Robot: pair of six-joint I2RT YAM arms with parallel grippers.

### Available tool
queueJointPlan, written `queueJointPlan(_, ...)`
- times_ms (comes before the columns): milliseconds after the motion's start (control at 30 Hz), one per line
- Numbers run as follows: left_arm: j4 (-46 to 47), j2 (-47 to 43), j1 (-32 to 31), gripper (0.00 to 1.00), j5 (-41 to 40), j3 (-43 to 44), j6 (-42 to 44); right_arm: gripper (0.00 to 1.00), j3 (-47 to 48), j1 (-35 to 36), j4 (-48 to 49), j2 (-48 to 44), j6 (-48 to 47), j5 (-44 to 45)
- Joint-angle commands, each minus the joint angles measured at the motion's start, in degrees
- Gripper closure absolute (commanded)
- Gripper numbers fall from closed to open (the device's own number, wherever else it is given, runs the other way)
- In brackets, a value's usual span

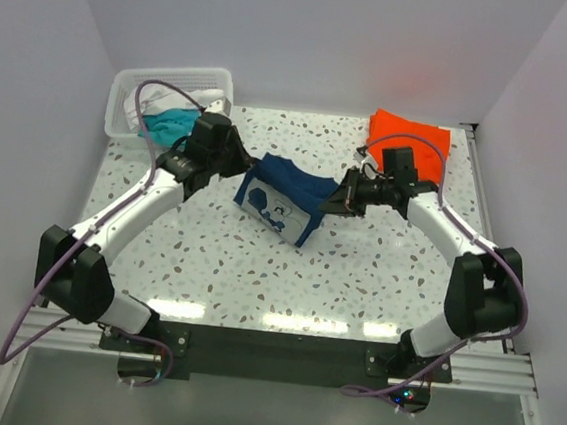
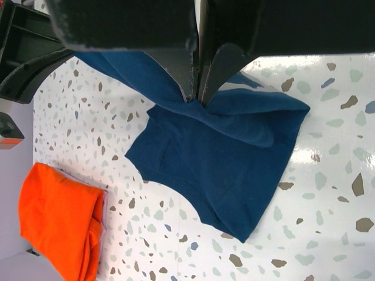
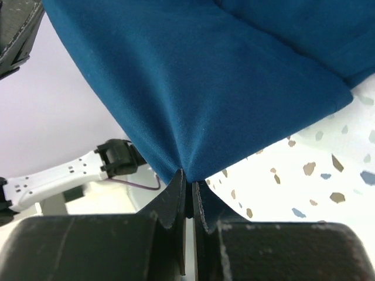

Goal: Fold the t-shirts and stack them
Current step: Fold the tshirt

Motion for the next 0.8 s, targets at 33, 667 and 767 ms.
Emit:
queueJointPlan(33,4.8,4.5,2.4,1.00,-0.9,6.2,2.2,1.00,3.2,-1.9,4.0,4.8,2.2,-4.4)
queueJointPlan(667,5.6,33.6,5.1,1.00,5.2,25.2,3.6,0.85,16.7,-7.0,8.5,26.2,4.9,0.6)
queueJointPlan(767,5.6,37.5,5.1,0.74,5.9,28.1,4.0,0.61,19.1,-7.9,9.3,28.1,4.6,3.3)
